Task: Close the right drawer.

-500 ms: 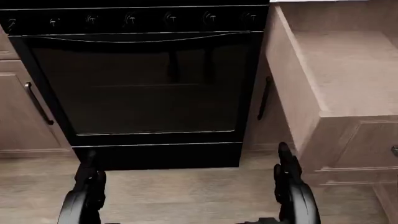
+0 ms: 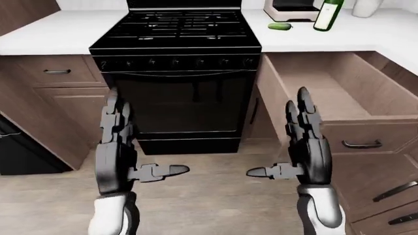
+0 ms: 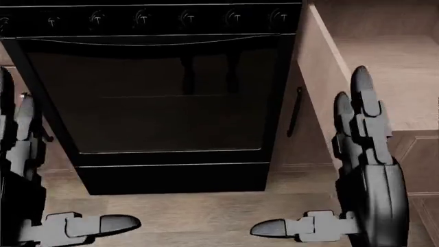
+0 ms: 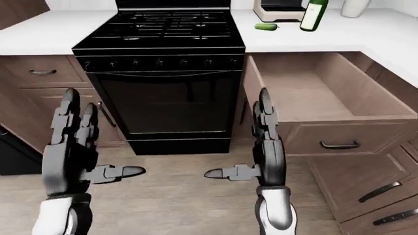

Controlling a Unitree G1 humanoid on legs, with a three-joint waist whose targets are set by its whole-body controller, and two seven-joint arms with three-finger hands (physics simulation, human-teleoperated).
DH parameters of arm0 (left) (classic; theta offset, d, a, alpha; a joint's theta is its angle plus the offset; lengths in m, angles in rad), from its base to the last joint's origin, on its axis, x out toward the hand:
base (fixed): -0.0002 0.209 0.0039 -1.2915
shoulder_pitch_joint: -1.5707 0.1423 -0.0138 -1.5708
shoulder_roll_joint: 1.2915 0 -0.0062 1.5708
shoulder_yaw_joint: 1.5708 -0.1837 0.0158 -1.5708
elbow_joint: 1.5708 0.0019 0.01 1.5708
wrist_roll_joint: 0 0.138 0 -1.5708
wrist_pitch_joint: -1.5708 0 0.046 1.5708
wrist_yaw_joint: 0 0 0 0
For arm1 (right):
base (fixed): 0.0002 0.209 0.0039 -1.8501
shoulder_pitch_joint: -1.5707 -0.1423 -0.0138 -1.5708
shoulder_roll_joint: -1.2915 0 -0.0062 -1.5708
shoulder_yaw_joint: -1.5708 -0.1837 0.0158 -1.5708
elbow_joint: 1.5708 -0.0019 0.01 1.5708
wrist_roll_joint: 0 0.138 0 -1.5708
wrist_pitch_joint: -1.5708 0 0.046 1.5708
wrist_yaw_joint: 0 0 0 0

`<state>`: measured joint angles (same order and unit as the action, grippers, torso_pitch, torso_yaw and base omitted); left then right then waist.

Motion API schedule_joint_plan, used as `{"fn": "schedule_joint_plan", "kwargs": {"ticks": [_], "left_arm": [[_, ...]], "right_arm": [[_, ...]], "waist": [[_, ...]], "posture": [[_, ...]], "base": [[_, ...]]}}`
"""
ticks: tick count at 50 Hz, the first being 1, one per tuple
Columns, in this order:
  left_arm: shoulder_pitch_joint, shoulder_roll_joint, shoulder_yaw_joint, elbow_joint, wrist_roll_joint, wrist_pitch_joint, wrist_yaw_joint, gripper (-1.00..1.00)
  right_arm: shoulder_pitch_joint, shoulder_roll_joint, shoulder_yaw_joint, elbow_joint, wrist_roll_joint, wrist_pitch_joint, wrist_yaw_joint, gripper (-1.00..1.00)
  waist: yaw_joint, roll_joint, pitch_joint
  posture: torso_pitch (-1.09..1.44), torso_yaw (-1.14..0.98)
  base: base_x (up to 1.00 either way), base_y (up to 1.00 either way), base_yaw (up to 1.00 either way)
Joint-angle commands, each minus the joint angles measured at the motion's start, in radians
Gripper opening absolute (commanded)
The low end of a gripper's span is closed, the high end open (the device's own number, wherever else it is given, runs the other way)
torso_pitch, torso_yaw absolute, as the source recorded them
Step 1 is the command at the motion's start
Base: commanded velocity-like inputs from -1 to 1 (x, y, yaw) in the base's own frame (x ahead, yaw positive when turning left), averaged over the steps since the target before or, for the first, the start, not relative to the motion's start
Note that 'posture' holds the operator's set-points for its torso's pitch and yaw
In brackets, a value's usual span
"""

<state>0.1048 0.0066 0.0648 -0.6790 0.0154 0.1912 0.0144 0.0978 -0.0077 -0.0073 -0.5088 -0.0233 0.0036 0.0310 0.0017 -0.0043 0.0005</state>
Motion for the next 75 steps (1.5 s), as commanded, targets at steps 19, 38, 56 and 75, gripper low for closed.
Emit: {"fn": "schedule_joint_plan", "kwargs": {"ticks": [19,38,56,75], "left_arm": [[0.071,0.102,-0.045,-0.368,-0.067,-0.164,0.154,1.00],[0.092,0.148,-0.074,-0.368,-0.062,-0.213,0.195,1.00],[0.100,0.169,-0.091,-0.368,-0.082,-0.217,0.216,1.00],[0.099,0.178,-0.104,-0.368,-0.096,-0.196,0.231,1.00]], "right_arm": [[0.061,-0.008,0.163,-0.495,-0.265,0.030,0.068,1.00],[0.062,-0.005,0.162,-0.498,-0.266,0.008,0.032,1.00],[0.073,-0.011,0.168,-0.483,-0.257,-0.014,0.041,1.00],[0.081,-0.015,0.178,-0.491,-0.247,-0.020,0.051,1.00]], "waist": [[0.000,0.003,0.008],[0.002,0.011,0.008],[-0.009,0.033,0.039],[-0.011,0.000,0.040]], "posture": [[0.00,0.00],[0.00,0.00],[0.00,0.00],[0.00,0.00]], "base": [[0.00,0.00,0.00],[0.00,0.00,0.00],[-0.09,0.00,-0.17],[-0.05,0.00,-0.32]]}}
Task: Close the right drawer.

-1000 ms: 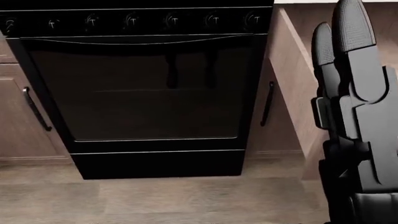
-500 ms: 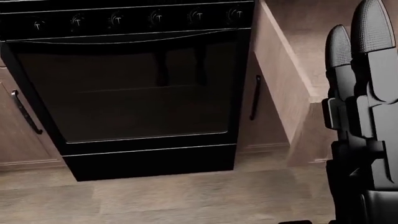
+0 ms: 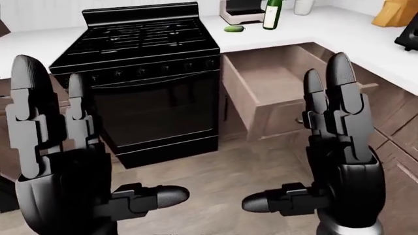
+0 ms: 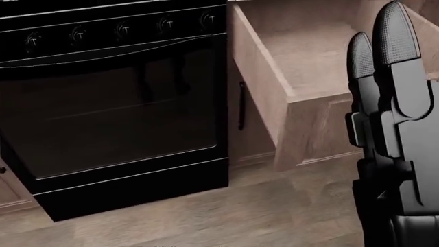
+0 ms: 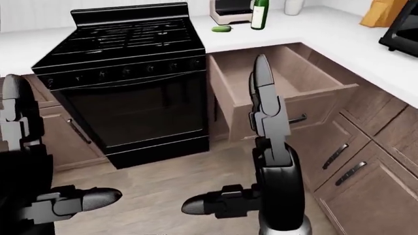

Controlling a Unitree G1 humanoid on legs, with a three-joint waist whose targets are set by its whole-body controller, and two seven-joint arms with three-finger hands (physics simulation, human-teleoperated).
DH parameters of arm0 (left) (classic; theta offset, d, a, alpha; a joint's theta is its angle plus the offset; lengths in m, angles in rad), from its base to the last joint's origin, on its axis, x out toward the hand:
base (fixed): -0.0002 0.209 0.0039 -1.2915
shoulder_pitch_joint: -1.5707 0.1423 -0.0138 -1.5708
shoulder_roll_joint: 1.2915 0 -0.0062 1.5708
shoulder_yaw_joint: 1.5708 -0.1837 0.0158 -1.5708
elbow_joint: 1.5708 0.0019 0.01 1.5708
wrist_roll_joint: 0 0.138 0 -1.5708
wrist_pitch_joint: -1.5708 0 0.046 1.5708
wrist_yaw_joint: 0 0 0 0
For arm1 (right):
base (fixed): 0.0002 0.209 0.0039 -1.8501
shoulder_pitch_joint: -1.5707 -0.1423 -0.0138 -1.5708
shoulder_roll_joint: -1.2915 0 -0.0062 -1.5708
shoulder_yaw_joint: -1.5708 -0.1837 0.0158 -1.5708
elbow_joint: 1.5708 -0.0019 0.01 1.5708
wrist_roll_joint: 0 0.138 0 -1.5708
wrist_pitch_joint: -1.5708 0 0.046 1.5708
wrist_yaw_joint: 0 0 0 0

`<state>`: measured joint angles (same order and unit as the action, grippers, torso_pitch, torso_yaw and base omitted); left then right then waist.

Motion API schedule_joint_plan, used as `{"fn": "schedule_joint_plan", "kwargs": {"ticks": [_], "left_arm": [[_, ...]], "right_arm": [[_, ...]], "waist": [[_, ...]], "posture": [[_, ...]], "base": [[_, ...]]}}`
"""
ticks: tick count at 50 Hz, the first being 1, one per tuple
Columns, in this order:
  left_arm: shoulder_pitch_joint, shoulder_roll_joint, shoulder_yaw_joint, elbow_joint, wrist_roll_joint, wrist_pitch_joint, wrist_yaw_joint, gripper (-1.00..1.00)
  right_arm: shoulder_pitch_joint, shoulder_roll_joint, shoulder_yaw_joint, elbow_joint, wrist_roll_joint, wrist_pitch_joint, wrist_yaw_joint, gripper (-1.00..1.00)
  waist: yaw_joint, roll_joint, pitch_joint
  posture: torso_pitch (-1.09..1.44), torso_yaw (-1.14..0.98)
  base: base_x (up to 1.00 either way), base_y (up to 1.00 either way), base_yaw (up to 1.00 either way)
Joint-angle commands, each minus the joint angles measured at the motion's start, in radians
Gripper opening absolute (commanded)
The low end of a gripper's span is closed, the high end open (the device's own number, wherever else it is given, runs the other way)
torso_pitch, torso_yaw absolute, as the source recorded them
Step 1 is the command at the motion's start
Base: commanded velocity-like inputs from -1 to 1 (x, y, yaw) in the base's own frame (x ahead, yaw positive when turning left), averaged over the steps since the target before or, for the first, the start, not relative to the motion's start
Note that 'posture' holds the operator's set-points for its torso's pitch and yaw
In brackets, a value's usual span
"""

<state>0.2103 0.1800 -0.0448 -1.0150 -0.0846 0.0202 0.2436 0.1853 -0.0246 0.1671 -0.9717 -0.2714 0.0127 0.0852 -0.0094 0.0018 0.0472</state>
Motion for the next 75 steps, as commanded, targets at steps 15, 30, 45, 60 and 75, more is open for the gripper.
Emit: {"fn": "schedule_joint_plan", "kwargs": {"ticks": [15,30,45,60,75], "left_arm": [[0.000,-0.025,-0.003,-0.032,0.027,-0.024,-0.025,1.00],[0.006,-0.032,-0.005,-0.032,0.034,-0.031,-0.034,1.00],[0.005,-0.062,-0.015,-0.032,0.059,-0.021,-0.060,1.00],[0.013,-0.067,-0.010,-0.032,0.055,-0.027,-0.064,1.00],[0.011,-0.066,-0.006,-0.032,0.052,-0.024,-0.063,1.00]], "right_arm": [[0.001,0.000,0.010,-0.017,0.002,-0.041,-0.006,1.00],[0.006,-0.002,0.017,-0.026,-0.009,-0.042,-0.002,1.00],[0.007,-0.003,0.014,-0.022,-0.005,-0.049,0.003,1.00],[0.011,-0.004,0.012,-0.014,-0.003,-0.061,0.005,1.00],[0.008,-0.002,0.005,-0.020,0.000,-0.056,0.004,1.00]], "waist": [[0.013,0.037,0.000],[0.005,0.019,0.011],[0.015,-0.008,0.000],[0.008,0.085,0.001],[0.001,-0.044,-0.019]], "posture": [[0.00,0.00],[0.00,0.00],[0.00,0.00],[0.00,0.00],[0.00,0.00]], "base": [[-0.01,0.00,-0.39],[0.00,0.00,-0.40],[0.00,0.00,-0.39],[0.00,0.00,-0.40],[0.00,0.00,-0.40]]}}
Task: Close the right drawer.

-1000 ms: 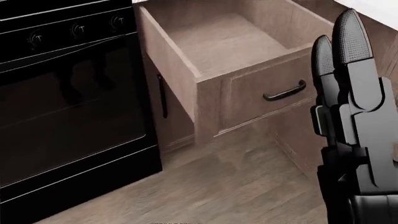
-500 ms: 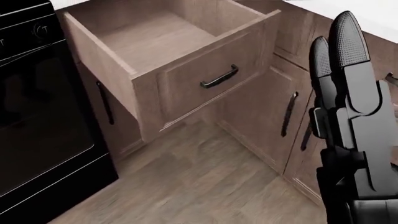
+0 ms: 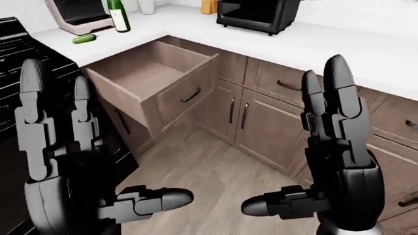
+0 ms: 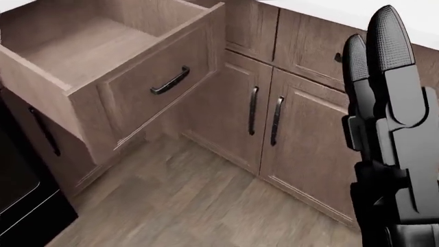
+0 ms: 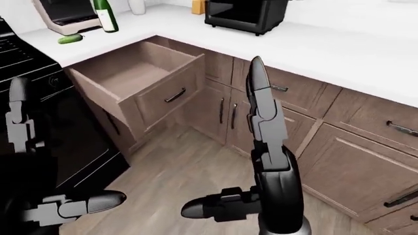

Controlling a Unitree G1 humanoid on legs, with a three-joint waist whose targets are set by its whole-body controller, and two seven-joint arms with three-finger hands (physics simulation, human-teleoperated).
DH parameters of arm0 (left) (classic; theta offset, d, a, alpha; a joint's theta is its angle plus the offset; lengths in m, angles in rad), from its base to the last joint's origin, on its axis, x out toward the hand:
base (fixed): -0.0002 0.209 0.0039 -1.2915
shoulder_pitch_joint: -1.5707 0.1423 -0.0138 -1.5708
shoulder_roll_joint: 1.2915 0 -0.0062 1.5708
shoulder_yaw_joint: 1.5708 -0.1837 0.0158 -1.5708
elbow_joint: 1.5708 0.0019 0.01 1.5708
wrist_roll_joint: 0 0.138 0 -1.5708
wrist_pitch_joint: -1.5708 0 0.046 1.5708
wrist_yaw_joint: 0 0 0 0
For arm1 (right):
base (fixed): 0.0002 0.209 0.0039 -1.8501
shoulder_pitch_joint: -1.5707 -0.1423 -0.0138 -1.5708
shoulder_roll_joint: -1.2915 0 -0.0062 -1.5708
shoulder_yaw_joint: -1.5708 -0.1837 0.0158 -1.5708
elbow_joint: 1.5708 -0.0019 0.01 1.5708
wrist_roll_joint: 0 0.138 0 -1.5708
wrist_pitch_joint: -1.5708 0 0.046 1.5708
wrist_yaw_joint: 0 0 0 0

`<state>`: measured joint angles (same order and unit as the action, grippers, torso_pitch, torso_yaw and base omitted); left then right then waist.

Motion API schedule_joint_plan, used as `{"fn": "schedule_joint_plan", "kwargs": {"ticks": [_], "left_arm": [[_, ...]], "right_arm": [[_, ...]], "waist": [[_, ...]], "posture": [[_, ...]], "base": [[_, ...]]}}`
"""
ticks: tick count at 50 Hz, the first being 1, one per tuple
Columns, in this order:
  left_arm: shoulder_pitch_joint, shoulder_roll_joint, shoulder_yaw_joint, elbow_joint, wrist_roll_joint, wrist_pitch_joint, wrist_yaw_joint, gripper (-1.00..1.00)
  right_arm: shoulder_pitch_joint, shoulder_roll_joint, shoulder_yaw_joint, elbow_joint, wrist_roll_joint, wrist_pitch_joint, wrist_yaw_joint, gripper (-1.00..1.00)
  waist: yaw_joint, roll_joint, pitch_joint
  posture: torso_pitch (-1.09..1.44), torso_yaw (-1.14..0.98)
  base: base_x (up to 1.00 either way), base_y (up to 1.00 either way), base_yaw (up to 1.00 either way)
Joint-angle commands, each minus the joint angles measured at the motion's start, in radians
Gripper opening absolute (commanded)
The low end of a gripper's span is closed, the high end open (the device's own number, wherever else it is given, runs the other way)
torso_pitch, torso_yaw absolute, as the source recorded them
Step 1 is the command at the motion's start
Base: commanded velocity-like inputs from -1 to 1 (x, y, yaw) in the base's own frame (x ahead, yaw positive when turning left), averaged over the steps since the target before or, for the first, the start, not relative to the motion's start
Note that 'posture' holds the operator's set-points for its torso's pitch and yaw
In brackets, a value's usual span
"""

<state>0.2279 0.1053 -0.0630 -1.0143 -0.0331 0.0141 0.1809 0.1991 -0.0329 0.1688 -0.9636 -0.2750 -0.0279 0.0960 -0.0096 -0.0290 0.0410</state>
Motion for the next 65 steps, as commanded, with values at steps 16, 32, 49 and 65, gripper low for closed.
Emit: {"fn": "schedule_joint_plan", "kwargs": {"ticks": [16,32,49,65], "left_arm": [[-0.010,0.016,0.014,-0.033,-0.009,-0.013,0.008,1.00],[-0.009,0.014,0.015,-0.033,-0.007,-0.015,0.007,1.00],[-0.011,0.014,0.013,-0.033,-0.008,-0.012,0.008,1.00],[-0.011,0.010,0.016,-0.033,-0.008,-0.010,0.003,1.00]], "right_arm": [[-0.003,0.005,0.010,-0.014,-0.002,-0.026,-0.009,1.00],[0.003,0.004,0.009,-0.018,-0.003,-0.033,-0.007,1.00],[-0.001,0.005,0.003,-0.012,-0.001,-0.036,-0.004,1.00],[0.003,0.005,0.003,-0.015,0.000,-0.039,-0.004,1.00]], "waist": [[0.012,0.103,0.015],[-0.003,0.016,-0.001],[0.013,0.047,0.006],[0.006,0.092,0.016]], "posture": [[0.00,0.00],[0.00,0.00],[0.00,0.00],[0.00,0.00]], "base": [[0.00,0.00,-0.40],[0.00,0.00,-0.40],[0.00,0.00,-0.40],[0.00,0.00,-0.40]]}}
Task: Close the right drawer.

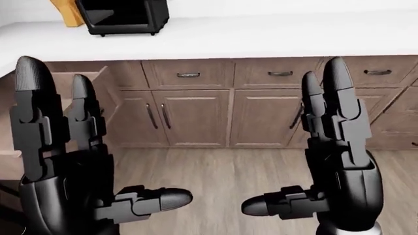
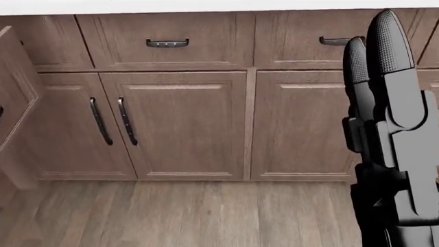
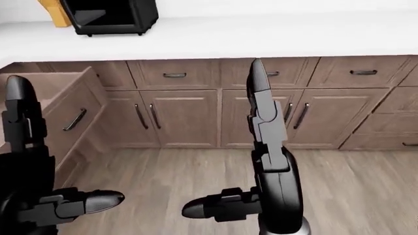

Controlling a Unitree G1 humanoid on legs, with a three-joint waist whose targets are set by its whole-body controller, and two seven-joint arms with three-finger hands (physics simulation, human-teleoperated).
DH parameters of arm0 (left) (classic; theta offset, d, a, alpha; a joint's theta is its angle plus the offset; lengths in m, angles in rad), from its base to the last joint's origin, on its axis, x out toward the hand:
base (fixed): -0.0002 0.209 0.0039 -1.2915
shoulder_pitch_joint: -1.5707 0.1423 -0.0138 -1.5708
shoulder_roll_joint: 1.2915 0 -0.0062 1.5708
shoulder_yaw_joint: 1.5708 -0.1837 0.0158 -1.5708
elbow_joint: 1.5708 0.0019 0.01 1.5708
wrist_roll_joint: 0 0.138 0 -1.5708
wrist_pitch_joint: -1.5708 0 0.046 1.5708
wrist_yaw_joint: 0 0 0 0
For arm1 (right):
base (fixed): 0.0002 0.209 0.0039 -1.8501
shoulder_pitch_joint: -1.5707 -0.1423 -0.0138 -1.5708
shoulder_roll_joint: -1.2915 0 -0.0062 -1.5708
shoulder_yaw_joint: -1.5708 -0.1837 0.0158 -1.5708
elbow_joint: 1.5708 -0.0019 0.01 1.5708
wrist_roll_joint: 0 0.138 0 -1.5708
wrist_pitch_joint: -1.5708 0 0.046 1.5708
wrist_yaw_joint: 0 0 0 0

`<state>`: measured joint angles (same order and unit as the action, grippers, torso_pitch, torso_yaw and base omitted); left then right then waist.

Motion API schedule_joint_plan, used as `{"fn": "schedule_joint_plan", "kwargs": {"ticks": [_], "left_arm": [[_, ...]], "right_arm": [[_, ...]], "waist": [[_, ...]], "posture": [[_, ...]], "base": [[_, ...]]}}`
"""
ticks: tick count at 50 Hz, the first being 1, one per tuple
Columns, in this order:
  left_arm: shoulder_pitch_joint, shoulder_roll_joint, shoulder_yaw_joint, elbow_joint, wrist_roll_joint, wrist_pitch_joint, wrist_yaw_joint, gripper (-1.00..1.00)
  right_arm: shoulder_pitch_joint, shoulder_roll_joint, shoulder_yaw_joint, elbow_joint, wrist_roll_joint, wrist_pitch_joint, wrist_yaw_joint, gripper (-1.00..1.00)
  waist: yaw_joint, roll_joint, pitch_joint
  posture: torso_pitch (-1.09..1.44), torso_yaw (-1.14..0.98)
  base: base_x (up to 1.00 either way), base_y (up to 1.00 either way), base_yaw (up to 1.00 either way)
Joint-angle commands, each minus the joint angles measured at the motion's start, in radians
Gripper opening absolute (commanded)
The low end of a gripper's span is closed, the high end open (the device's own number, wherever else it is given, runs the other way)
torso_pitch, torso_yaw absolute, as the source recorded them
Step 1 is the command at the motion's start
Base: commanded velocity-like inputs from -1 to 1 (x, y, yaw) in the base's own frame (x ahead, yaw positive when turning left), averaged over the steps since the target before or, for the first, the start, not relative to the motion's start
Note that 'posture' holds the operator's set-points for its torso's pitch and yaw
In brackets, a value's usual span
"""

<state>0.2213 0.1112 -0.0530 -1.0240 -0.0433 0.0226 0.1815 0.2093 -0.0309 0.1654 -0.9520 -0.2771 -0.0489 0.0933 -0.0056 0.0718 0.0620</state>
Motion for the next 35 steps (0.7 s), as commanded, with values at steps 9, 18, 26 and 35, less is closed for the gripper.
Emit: {"fn": "schedule_joint_plan", "kwargs": {"ticks": [9,18,26,35], "left_arm": [[-0.004,-0.001,0.001,-0.023,0.008,-0.017,-0.001,1.00],[0.000,-0.003,-0.003,-0.023,0.011,-0.020,-0.002,1.00],[-0.002,-0.010,-0.008,-0.023,0.017,-0.015,-0.007,1.00],[-0.002,-0.012,-0.005,-0.023,0.017,-0.014,-0.009,1.00]], "right_arm": [[-0.012,0.006,-0.002,-0.035,-0.010,-0.010,-0.009,1.00],[-0.011,0.009,0.002,-0.044,-0.025,-0.003,-0.012,1.00],[-0.016,0.009,-0.001,-0.049,-0.015,0.016,-0.016,1.00],[-0.015,0.007,0.002,-0.050,0.002,0.019,-0.014,1.00]], "waist": [[0.007,-0.033,-0.018],[0.013,-0.105,-0.025],[-0.003,-0.118,-0.033],[-0.015,-0.083,-0.026]], "posture": [[0.00,0.00],[0.00,0.00],[0.00,0.00],[0.00,0.00]], "base": [[0.00,0.00,-0.34],[0.00,-0.09,-0.03],[0.00,0.25,0.00],[0.00,0.52,0.00]]}}
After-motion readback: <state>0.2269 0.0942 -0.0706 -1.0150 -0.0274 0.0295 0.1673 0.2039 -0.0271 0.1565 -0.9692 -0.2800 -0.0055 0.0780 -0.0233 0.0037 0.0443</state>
